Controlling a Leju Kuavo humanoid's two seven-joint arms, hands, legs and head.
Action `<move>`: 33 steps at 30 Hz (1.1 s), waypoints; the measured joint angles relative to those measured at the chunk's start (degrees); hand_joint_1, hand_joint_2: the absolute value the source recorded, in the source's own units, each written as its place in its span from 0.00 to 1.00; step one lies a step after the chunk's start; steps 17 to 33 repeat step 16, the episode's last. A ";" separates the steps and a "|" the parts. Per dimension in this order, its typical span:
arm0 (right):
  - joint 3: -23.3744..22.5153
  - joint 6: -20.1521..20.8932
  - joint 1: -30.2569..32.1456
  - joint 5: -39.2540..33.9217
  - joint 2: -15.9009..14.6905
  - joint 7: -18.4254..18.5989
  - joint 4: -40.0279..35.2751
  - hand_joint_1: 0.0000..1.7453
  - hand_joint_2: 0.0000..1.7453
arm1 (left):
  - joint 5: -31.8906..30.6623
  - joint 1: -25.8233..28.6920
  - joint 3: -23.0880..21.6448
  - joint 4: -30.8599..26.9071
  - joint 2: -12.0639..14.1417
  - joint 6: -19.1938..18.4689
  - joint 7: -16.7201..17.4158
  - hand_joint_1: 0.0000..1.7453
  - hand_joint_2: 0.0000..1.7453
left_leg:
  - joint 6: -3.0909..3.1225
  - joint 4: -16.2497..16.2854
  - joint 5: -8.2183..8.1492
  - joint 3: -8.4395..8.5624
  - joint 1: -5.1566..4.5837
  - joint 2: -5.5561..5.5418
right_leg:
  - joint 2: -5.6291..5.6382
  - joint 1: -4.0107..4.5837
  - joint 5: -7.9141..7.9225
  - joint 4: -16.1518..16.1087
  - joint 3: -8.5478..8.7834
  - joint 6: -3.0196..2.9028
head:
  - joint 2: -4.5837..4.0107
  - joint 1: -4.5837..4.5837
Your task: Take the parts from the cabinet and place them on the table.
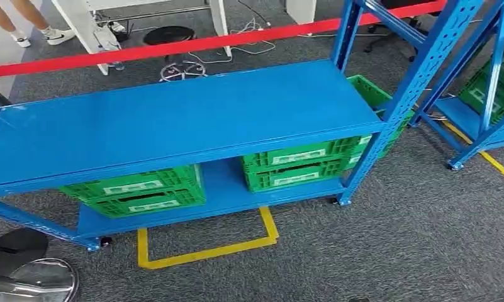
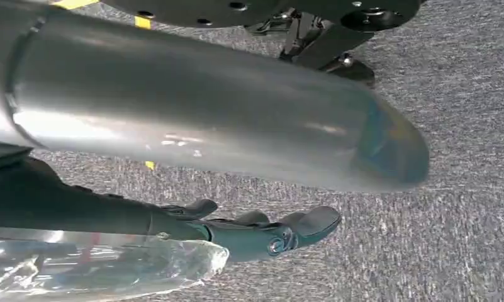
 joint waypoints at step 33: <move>-1.38 1.01 -0.16 -0.79 0.00 -0.77 0.00 0.00 1.00 | -0.35 0.04 0.20 0.00 -0.11 -0.33 0.02 0.00 1.00 | -2.79 -0.17 0.07 0.39 0.14 0.00 | -0.05 0.02 0.24 -0.39 0.67 0.02 | 0.00 0.04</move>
